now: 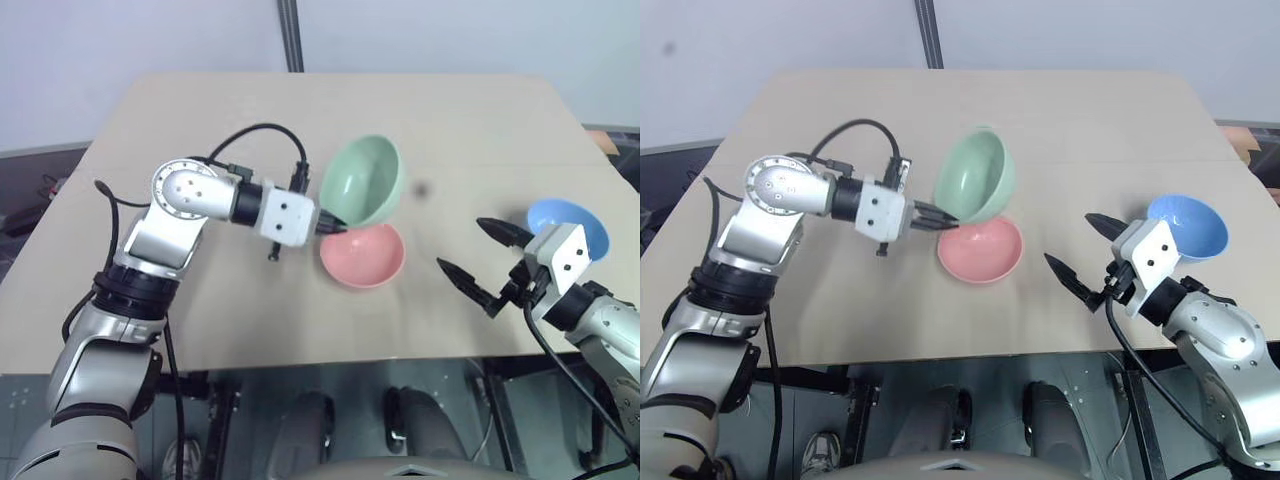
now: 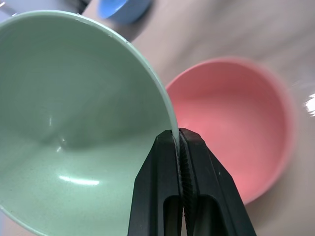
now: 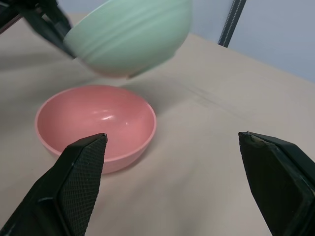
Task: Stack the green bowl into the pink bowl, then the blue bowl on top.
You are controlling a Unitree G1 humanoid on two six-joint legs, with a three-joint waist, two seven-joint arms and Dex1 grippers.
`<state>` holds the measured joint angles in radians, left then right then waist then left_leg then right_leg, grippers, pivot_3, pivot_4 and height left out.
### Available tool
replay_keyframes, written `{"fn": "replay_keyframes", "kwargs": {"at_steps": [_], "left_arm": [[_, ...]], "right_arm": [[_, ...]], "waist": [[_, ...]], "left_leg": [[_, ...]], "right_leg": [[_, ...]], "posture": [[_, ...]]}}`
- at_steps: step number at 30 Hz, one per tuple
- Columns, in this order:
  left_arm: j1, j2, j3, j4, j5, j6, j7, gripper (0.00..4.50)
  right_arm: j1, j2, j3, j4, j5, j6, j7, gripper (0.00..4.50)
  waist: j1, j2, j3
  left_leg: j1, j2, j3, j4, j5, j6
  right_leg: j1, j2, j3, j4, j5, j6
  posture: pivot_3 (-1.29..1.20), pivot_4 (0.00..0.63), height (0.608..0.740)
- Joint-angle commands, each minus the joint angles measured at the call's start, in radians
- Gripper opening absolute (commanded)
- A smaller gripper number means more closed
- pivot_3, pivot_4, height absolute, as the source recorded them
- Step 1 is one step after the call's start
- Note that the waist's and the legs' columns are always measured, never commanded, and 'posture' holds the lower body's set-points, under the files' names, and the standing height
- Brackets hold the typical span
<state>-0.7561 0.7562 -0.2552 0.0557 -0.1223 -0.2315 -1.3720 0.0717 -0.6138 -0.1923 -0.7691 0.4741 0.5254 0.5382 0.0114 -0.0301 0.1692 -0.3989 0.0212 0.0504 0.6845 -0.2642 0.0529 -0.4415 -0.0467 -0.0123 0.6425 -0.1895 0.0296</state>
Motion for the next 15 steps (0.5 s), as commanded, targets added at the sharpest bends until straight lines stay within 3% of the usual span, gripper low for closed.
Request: {"fn": "replay_keyframes", "kwargs": {"at_steps": [1, 5, 10, 15], "left_arm": [[0.0, 0.007, -0.004, -0.008, -0.023, -0.054, -0.055, 1.17], [-0.019, -0.007, 0.018, 0.013, -0.016, -0.022, -0.026, 3.14], [-0.022, -0.067, 0.158, -0.008, -0.225, 0.264, 0.075, 3.14], [0.078, -0.066, 0.24, -0.084, -0.282, 0.452, 0.19, 3.14]], "right_arm": [[0.001, -0.008, -0.037, -0.028, -0.001, -0.026, -0.003, 4.5], [0.021, -0.008, -0.052, -0.024, -0.004, -0.031, -0.003, 4.5], [0.004, -0.042, -0.022, 0.061, -0.137, 0.002, -0.075, 4.5], [-0.098, -0.071, 0.005, 0.243, -0.265, 0.078, -0.162, 4.5]], "waist": [[0.002, 0.0, 0.0], [0.002, 0.0, 0.0], [0.001, 0.0, 0.0], [-0.008, 0.0, 0.0]], "left_leg": [[0.0, 0.0, 0.0, 0.0, 0.0, 0.0], [0.0, 0.0, 0.0, 0.0, 0.0, 0.0], [-0.001, 0.0, 0.0, 0.001, 0.0, 0.0], [0.0, 0.0, 0.0, 0.001, 0.0, 0.0]], "right_leg": [[0.0, 0.0, 0.0, 0.0, 0.0, -0.001], [0.0, 0.0, 0.0, 0.0, 0.0, -0.001], [0.0, 0.0, 0.0, 0.0, 0.0, 0.0], [0.0, 0.0, 0.001, 0.0, 0.0, 0.0]], "posture": [[0.0, 0.15, 0.74], [0.0, 0.15, 0.74], [0.0, 0.15, 0.74], [0.0, 0.15, 0.74]]}}
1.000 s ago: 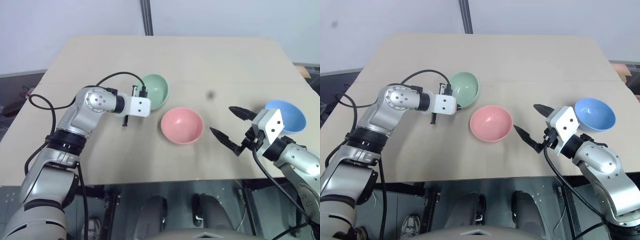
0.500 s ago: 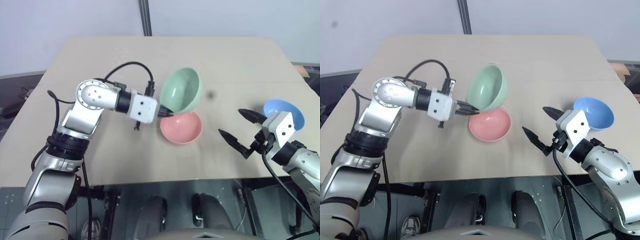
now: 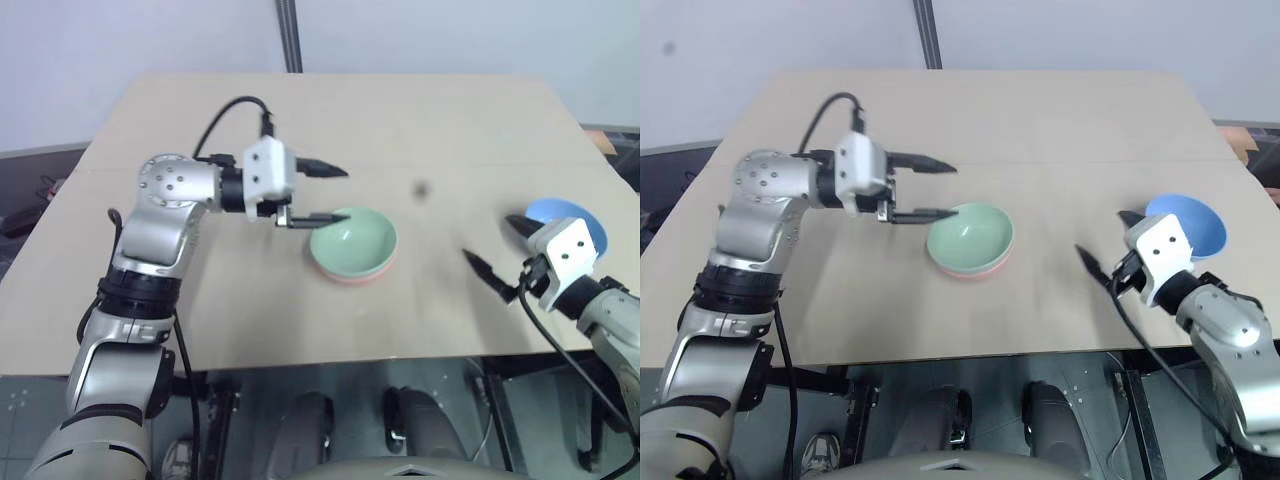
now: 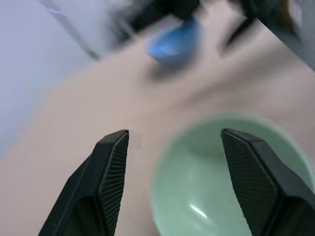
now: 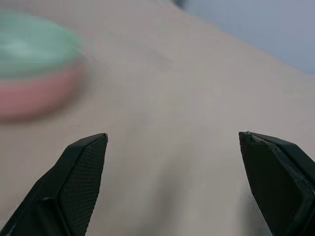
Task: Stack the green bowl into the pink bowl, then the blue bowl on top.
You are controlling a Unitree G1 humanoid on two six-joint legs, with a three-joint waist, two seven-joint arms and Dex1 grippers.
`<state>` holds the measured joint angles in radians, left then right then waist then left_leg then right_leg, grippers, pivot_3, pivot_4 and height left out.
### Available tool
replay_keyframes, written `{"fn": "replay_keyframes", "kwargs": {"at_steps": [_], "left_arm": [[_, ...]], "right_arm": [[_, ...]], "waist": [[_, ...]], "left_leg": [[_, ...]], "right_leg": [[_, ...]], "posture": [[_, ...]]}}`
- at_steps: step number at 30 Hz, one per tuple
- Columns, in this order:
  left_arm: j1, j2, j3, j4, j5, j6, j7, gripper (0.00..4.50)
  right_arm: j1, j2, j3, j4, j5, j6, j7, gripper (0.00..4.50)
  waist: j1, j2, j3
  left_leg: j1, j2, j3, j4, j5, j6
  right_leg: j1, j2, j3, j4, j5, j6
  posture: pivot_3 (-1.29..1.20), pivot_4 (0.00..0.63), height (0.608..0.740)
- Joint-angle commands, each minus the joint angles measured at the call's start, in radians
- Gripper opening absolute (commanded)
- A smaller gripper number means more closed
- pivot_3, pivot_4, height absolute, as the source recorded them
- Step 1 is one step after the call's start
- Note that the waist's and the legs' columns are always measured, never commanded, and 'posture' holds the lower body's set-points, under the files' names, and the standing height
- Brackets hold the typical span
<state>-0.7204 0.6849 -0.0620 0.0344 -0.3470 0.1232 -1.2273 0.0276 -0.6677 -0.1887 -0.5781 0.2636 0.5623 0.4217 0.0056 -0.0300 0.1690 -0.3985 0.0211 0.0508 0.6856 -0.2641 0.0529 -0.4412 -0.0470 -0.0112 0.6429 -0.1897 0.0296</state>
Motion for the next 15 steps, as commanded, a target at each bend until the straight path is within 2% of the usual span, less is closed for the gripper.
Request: {"fn": "replay_keyframes", "kwargs": {"at_steps": [1, 2, 3, 5, 7, 13, 15], "left_arm": [[0.066, 0.001, 0.056, -0.07, -0.067, 0.108, 0.051, 3.14], [0.087, 0.005, 0.065, -0.074, -0.088, 0.128, 0.039, 3.14], [0.104, 0.011, 0.087, -0.084, -0.165, 0.197, 0.004, 3.67], [0.122, 0.017, 0.11, -0.099, -0.249, 0.275, -0.032, 4.43], [0.142, -0.001, 0.116, -0.106, -0.216, 0.225, 0.005, 4.48], [0.202, 0.011, 0.142, -0.144, -0.313, 0.319, -0.031, 4.48], [0.204, 0.015, 0.136, -0.151, -0.313, 0.318, -0.041, 4.5]], "right_arm": [[-0.078, -0.019, 0.007, 0.083, -0.075, 0.059, -0.059, 4.5], [-0.1, -0.021, 0.014, 0.111, -0.096, 0.08, -0.073, 4.5], [-0.126, -0.024, 0.026, 0.153, -0.116, 0.101, -0.083, 4.5], [-0.159, -0.027, 0.039, 0.206, -0.136, 0.127, -0.083, 4.5], [-0.191, -0.026, 0.047, 0.259, -0.137, 0.161, -0.069, 4.5], [-0.308, -0.013, 0.071, 0.445, -0.128, 0.207, -0.031, 4.5], [-0.332, -0.014, 0.075, 0.492, -0.128, 0.207, -0.016, 3.58]], "waist": [[-0.004, 0.0, 0.0], [-0.005, 0.0, 0.0], [-0.007, 0.0, 0.0], [-0.01, 0.0, 0.0], [-0.009, 0.0, 0.0], [-0.015, 0.0, 0.0], [-0.014, 0.0, 0.0]], "left_leg": [[0.0, 0.0, 0.0, 0.0, 0.0, 0.0], [0.0, 0.0, -0.001, -0.001, 0.0, 0.0], [0.0, 0.0, -0.001, -0.001, 0.0, 0.0], [-0.001, 0.001, 0.0, -0.001, 0.0, 0.0], [-0.001, 0.0, -0.001, -0.001, 0.0, 0.0], [-0.001, 0.0, 0.0, -0.001, 0.0, 0.0], [-0.001, 0.0, -0.001, -0.001, 0.0, 0.0]], "right_leg": [[0.0, 0.0, 0.0, 0.0, 0.001, 0.001], [0.0, 0.0, 0.0, 0.0, 0.002, 0.003], [0.0, 0.0, 0.0, 0.0, 0.002, 0.003], [0.0, 0.0, 0.0, 0.0, 0.002, 0.002], [0.0, 0.0, -0.001, 0.0, 0.002, 0.002], [0.0, -0.001, 0.0, 0.0, 0.003, 0.0], [0.0, 0.0, -0.001, 0.0, 0.003, 0.0]], "posture": [[0.0, 0.15, 0.74], [0.0, 0.15, 0.74], [0.0, 0.15, 0.74], [0.0, 0.15, 0.74], [0.0, 0.15, 0.74], [0.0, 0.15, 0.74], [0.0, 0.15, 0.74]]}}
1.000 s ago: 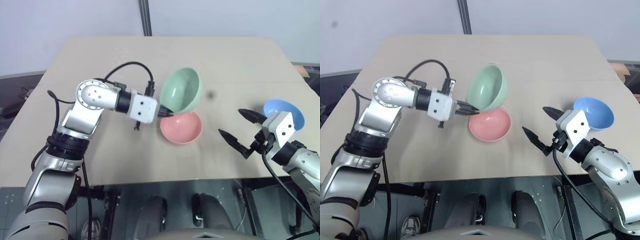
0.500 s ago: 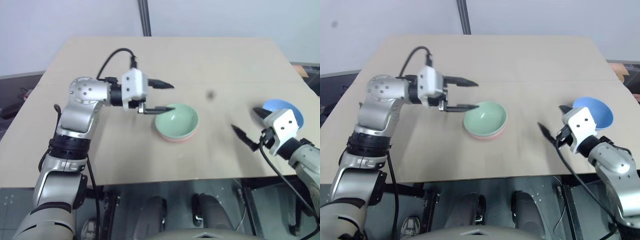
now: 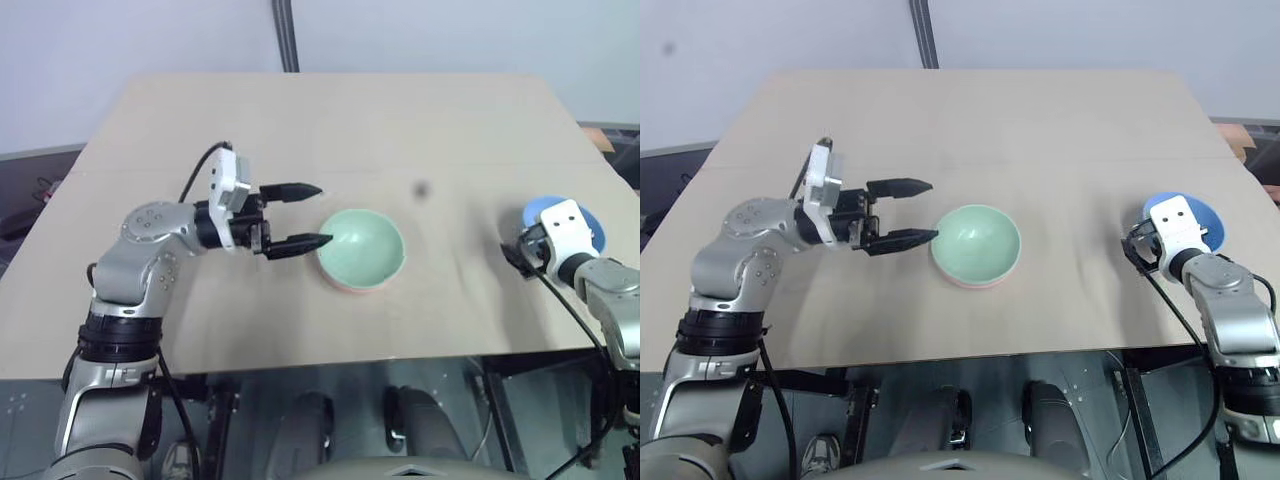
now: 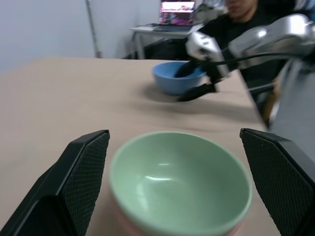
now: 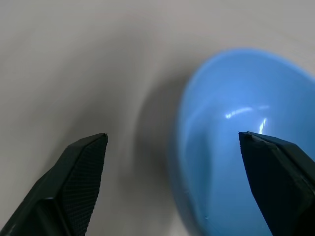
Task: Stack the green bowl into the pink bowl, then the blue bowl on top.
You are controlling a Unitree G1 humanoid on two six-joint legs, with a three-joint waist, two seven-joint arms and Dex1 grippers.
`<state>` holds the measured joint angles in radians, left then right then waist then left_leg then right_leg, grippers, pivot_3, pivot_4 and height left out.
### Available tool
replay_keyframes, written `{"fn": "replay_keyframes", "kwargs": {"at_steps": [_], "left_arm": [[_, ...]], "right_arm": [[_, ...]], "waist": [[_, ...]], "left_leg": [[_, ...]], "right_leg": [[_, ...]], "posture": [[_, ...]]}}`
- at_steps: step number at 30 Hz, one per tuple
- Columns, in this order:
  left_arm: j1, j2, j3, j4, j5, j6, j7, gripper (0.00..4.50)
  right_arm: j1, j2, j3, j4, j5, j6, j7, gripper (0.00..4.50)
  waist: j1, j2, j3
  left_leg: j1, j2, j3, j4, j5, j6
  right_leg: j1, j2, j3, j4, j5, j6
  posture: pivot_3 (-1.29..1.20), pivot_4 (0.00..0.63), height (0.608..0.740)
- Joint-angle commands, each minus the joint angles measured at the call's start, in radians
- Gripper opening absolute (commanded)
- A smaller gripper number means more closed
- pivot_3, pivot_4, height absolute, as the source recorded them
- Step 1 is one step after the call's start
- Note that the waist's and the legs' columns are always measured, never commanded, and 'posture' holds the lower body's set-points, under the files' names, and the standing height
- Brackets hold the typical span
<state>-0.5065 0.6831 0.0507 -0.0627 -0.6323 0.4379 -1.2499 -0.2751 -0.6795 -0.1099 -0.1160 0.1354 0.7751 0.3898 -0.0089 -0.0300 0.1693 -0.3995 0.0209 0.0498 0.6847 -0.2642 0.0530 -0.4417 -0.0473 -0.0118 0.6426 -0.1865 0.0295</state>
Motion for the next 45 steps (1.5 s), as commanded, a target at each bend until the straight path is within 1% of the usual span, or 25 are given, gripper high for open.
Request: {"fn": "replay_keyframes", "kwargs": {"at_steps": [1, 5, 6, 7, 8, 9, 11, 13, 15, 17, 19, 21, 23, 26, 28, 30, 32, 34, 35, 37, 42, 45], "left_arm": [[-0.008, 0.015, 0.026, -0.057, -0.029, 0.001, -0.018, 4.5], [-0.001, 0.008, 0.041, -0.068, -0.039, 0.007, 0.002, 4.5], [0.003, 0.005, 0.045, -0.071, -0.039, 0.0, 0.008, 4.5], [0.009, 0.005, 0.049, -0.074, -0.041, -0.003, 0.01, 4.5], [0.017, 0.005, 0.053, -0.076, -0.04, -0.006, 0.014, 4.5], [0.023, 0.003, 0.056, -0.076, -0.037, -0.009, 0.021, 4.5], [0.033, -0.002, 0.068, -0.073, -0.049, 0.005, 0.037, 4.5], [0.048, 0.0, 0.072, -0.059, -0.043, 0.005, 0.048, 4.5], [0.06, -0.004, 0.088, -0.03, -0.041, 0.009, 0.073, 4.5], [0.075, -0.002, 0.1, 0.002, -0.026, -0.004, 0.088, 4.5], [0.092, 0.0, 0.11, 0.03, -0.001, -0.031, 0.103, 4.5], [0.106, 0.0, 0.127, 0.048, 0.012, -0.044, 0.13, 4.5], [0.121, -0.002, 0.142, 0.051, 0.011, -0.038, 0.15, 4.5], [0.172, -0.006, 0.137, 0.034, 0.028, -0.059, 0.157, 4.5], [0.2, -0.011, 0.133, 0.011, 0.035, -0.067, 0.167, 4.5], [0.212, -0.017, 0.136, -0.015, 0.029, -0.061, 0.184, 4.5], [0.221, -0.021, 0.145, -0.036, 0.026, -0.057, 0.199, 4.5], [0.232, -0.02, 0.151, -0.053, 0.026, -0.053, 0.209, 4.5], [0.238, -0.02, 0.153, -0.06, 0.025, -0.051, 0.213, 4.5], [0.252, -0.018, 0.16, -0.079, 0.021, -0.045, 0.221, 4.5], [0.274, -0.02, 0.168, -0.123, 0.004, -0.018, 0.247, 4.5], [0.285, -0.023, 0.162, -0.121, 0.025, -0.042, 0.257, 4.5]], "right_arm": [[-0.039, -0.005, -0.001, 0.048, -0.005, -0.011, 0.018, 3.23], [-0.062, -0.018, 0.0, 0.061, -0.011, -0.013, 0.03, 1.44], [-0.063, -0.021, -0.001, 0.056, -0.011, -0.013, 0.033, 1.23], [-0.064, -0.025, -0.001, 0.046, -0.014, -0.016, 0.037, 0.6], [-0.066, -0.029, 0.001, 0.032, -0.019, -0.026, 0.039, 0.22], [-0.066, -0.037, 0.005, 0.017, -0.027, -0.039, 0.044, 0.05], [-0.068, -0.048, 0.017, -0.034, -0.026, -0.097, 0.075, 0.05], [-0.082, -0.028, 0.026, -0.121, 0.015, -0.138, 0.12, 0.05], [-0.102, 0.008, 0.063, -0.217, 0.076, -0.221, 0.203, 0.05], [-0.13, 0.047, 0.127, -0.315, 0.145, -0.198, 0.27, 0.05], [-0.168, 0.081, 0.225, -0.375, 0.159, -0.181, 0.309, 0.05], [-0.219, 0.139, 0.323, -0.376, 0.16, -0.169, 0.328, 0.05], [-0.252, 0.183, 0.398, -0.332, 0.133, -0.181, 0.34, 0.05], [-0.277, 0.192, 0.496, -0.247, 0.097, -0.218, 0.408, 0.05], [-0.289, 0.182, 0.538, -0.204, 0.083, -0.236, 0.457, 0.05], [-0.294, 0.175, 0.549, -0.179, 0.064, -0.258, 0.478, 0.79], [-0.297, 0.162, 0.545, -0.185, 0.056, -0.269, 0.496, 1.67], [-0.3, 0.15, 0.535, -0.205, 0.036, -0.286, 0.493, 2.29], [-0.3, 0.146, 0.525, -0.217, 0.029, -0.289, 0.485, 2.69], [-0.297, 0.131, 0.489, -0.281, 0.054, -0.253, 0.487, 3.36], [-0.282, 0.114, 0.348, -0.448, 0.179, -0.128, 0.47, 3.36], [-0.254, 0.094, 0.257, -0.545, 0.266, -0.05, 0.452, 3.36]], "waist": [[0.0, 0.0, 0.0], [-0.001, 0.0, 0.0], [-0.002, 0.0, 0.0], [-0.002, 0.0, 0.0], [-0.002, 0.0, 0.0], [-0.002, 0.0, 0.0], [-0.003, 0.0, 0.0], [-0.006, 0.001, 0.0], [-0.007, 0.001, 0.0], [-0.01, 0.001, 0.001], [-0.005, 0.001, 0.001], [-0.005, 0.001, 0.0], [-0.005, 0.001, 0.0], [0.005, 0.0, 0.0], [0.007, 0.0, 0.001], [0.008, 0.0, 0.0], [0.011, 0.0, 0.0], [0.009, 0.0, 0.0], [0.007, 0.0, 0.0], [0.003, 0.0, 0.0], [0.001, 0.0, 0.001], [0.004, 0.0, 0.001]], "left_leg": [[0.0, 0.0, 0.0, 0.0, 0.0, 0.0], [0.0, 0.0, 0.0, 0.0, 0.0, 0.0], [0.0, 0.0, 0.001, 0.0, 0.0, 0.0], [0.0, 0.0, 0.0, 0.0, 0.0, 0.0], [0.0, 0.0, 0.0, 0.0, 0.0, 0.0], [0.0, 0.0, 0.0, 0.0, 0.0, 0.0], [0.0, 0.0, 0.0, 0.0, 0.0, 0.0], [0.0, 0.0, 0.001, -0.001, 0.0, 0.0], [0.0, 0.001, 0.0, -0.001, 0.0, 0.0], [0.001, 0.002, 0.001, -0.001, 0.0, 0.0], [0.001, 0.002, 0.0, -0.001, 0.0, 0.0], [0.0, 0.002, -0.001, -0.001, 0.0, 0.0], [0.0, 0.002, 0.0, -0.001, 0.0, 0.0], [-0.001, 0.001, -0.001, -0.001, 0.0, 0.0], [-0.002, -0.001, -0.001, -0.001, 0.0, 0.0], [-0.002, -0.002, -0.001, -0.001, 0.0, 0.0], [-0.002, -0.001, -0.002, -0.001, 0.0, 0.0], [-0.001, -0.001, -0.002, -0.001, 0.0, 0.0], [-0.001, -0.001, -0.002, -0.001, 0.0, 0.0], [-0.001, 0.0, -0.002, -0.001, 0.0, 0.0], [-0.001, 0.0, -0.002, -0.001, 0.0, 0.0], [-0.001, 0.0, -0.002, -0.001, 0.0, 0.0]], "right_leg": [[0.0, 0.0, 0.0, 0.0, 0.0, 0.0], [0.0, 0.0, 0.0, 0.0, 0.0, 0.0], [0.0, 0.0, 0.001, 0.0, 0.0, 0.0], [0.0, 0.0, 0.001, 0.0, 0.0, 0.0], [0.0, 0.0, 0.0, 0.0, 0.0, 0.0], [0.0, 0.0, 0.0, 0.0, 0.0, 0.0], [0.0, 0.0, 0.001, 0.0, 0.0, 0.0], [0.0, 0.0, 0.001, 0.0, 0.0, 0.001], [-0.001, 0.001, 0.001, 0.0, -0.001, 0.002], [-0.001, 0.002, 0.001, 0.0, -0.001, 0.003], [-0.001, 0.002, 0.0, 0.0, -0.001, 0.002], [0.0, 0.001, 0.0, 0.0, 0.0, 0.0], [-0.001, 0.001, 0.0, 0.0, 0.001, 0.0], [0.0, -0.002, -0.002, -0.001, 0.001, -0.001], [0.0, -0.004, -0.002, -0.001, -0.001, -0.004], [0.0, -0.004, -0.002, -0.001, -0.001, -0.004], [0.0, -0.004, -0.003, -0.001, -0.001, -0.005], [0.0, -0.004, -0.003, -0.001, -0.001, -0.005], [0.0, -0.004, -0.003, -0.001, -0.001, -0.005], [-0.001, -0.003, -0.003, -0.001, -0.001, -0.005], [-0.001, -0.003, -0.003, -0.001, -0.001, -0.004], [0.0, -0.004, -0.003, -0.001, -0.001, -0.004]], "posture": [[0.0, 0.15, 0.74], [0.0, 0.15, 0.74], [0.0, 0.15, 0.74], [0.0, 0.15, 0.74], [0.0, 0.15, 0.74], [0.0, 0.15, 0.74], [0.0, 0.15, 0.74], [0.0, 0.15, 0.74], [0.0, 0.15, 0.74], [0.0, 0.15, 0.74], [0.0, 0.15, 0.74], [0.0, 0.15, 0.74], [0.0, 0.15, 0.74], [0.0, 0.15, 0.74], [0.0, 0.15, 0.74], [0.0, 0.15, 0.74], [0.0, 0.15, 0.74], [0.0, 0.15, 0.74], [0.0, 0.15, 0.74], [0.0, 0.15, 0.74], [0.0, 0.15, 0.74], [0.0, 0.15, 0.74]]}}
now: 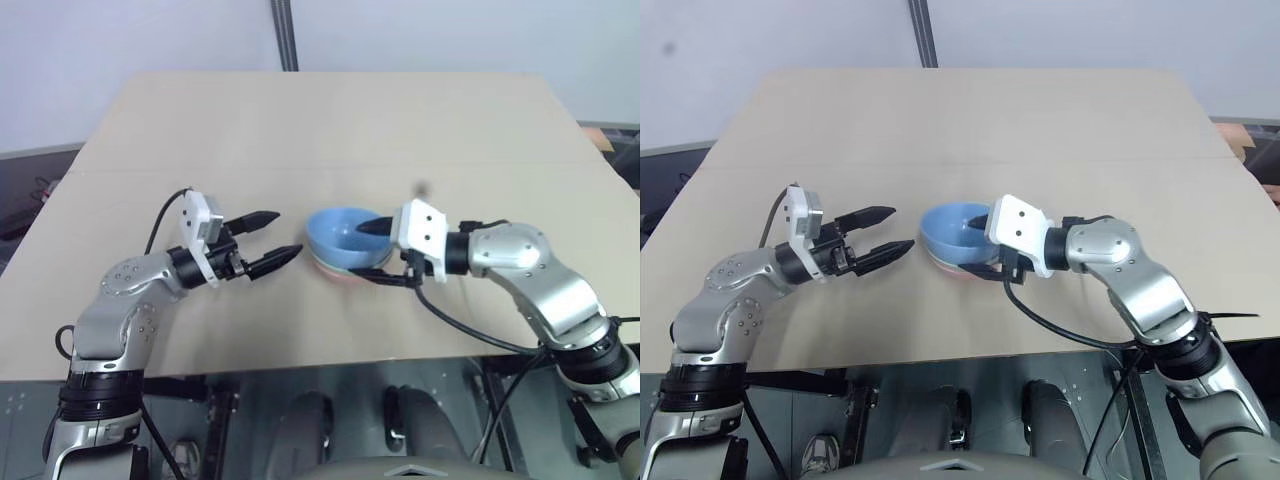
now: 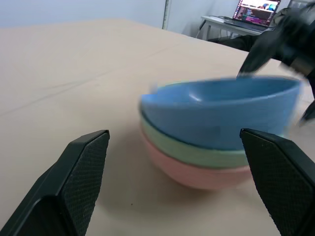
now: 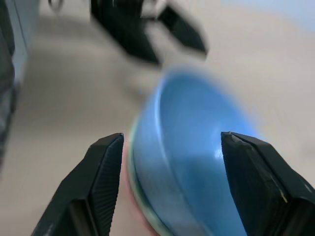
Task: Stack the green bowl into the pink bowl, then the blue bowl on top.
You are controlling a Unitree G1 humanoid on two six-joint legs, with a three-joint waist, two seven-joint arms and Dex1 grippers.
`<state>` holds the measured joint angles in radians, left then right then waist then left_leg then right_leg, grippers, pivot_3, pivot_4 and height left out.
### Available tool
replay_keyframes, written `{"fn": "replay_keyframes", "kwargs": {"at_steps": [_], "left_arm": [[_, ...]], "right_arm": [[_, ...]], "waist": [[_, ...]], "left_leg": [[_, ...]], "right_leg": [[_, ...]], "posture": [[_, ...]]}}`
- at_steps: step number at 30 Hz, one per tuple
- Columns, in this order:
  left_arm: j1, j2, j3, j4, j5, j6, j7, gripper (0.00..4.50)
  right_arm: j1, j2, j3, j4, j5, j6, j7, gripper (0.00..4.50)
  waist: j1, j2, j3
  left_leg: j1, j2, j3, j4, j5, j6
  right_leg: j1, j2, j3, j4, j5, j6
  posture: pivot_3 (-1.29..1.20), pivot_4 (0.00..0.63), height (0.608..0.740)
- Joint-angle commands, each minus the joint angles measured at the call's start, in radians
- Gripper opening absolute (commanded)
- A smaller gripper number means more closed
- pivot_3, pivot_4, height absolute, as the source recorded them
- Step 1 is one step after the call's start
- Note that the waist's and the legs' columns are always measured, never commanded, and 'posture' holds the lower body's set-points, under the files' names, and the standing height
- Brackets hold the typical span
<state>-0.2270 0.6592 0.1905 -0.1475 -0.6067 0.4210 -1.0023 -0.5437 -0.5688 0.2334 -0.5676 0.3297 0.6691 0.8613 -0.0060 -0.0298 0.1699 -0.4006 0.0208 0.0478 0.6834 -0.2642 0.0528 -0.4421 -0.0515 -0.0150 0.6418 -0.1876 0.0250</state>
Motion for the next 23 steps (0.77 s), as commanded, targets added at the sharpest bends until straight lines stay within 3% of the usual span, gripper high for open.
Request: {"fn": "replay_keyframes", "kwargs": {"at_steps": [1, 8, 12, 23], "left_arm": [[0.006, -0.002, 0.018, -0.032, 0.01, -0.037, 0.013, 4.5], [0.028, -0.029, 0.04, -0.019, 0.016, -0.125, -0.001, 4.5], [0.081, 0.021, 0.069, -0.048, -0.006, -0.108, -0.042, 4.5], [0.288, 0.169, 0.212, -0.172, -0.08, 0.001, -0.084, 4.5]], "right_arm": [[0.022, -0.021, -0.113, -0.111, 0.097, 0.074, -0.024, 3.36], [0.222, -0.052, -0.301, -0.119, 0.142, 0.073, -0.1, 3.36], [0.384, -0.118, -0.422, -0.045, 0.174, 0.0, -0.018, 4.42], [0.637, -0.229, -0.648, 0.01, 0.196, -0.112, 0.072, 4.42]], "waist": [[0.001, 0.0, 0.0], [0.006, 0.0, 0.0], [0.005, 0.0, 0.0], [0.004, 0.0, 0.0]], "left_leg": [[0.0, 0.0, 0.0, 0.0, 0.0, 0.0], [0.0, 0.0, 0.0, 0.0, 0.0, 0.0], [0.0, 0.0, 0.001, 0.0, 0.0, 0.0], [0.001, 0.001, 0.002, -0.001, 0.0, 0.0]], "right_leg": [[0.0, 0.0, 0.0, 0.0, 0.0, 0.0], [0.0, -0.001, 0.0, 0.0, 0.0, 0.0], [0.0, 0.0, 0.001, -0.001, 0.0, 0.0], [0.0, 0.0, 0.001, -0.001, -0.003, 0.004]], "posture": [[0.0, 0.15, 0.74], [0.0, 0.15, 0.74], [0.0, 0.15, 0.74], [0.0, 0.15, 0.74]]}}
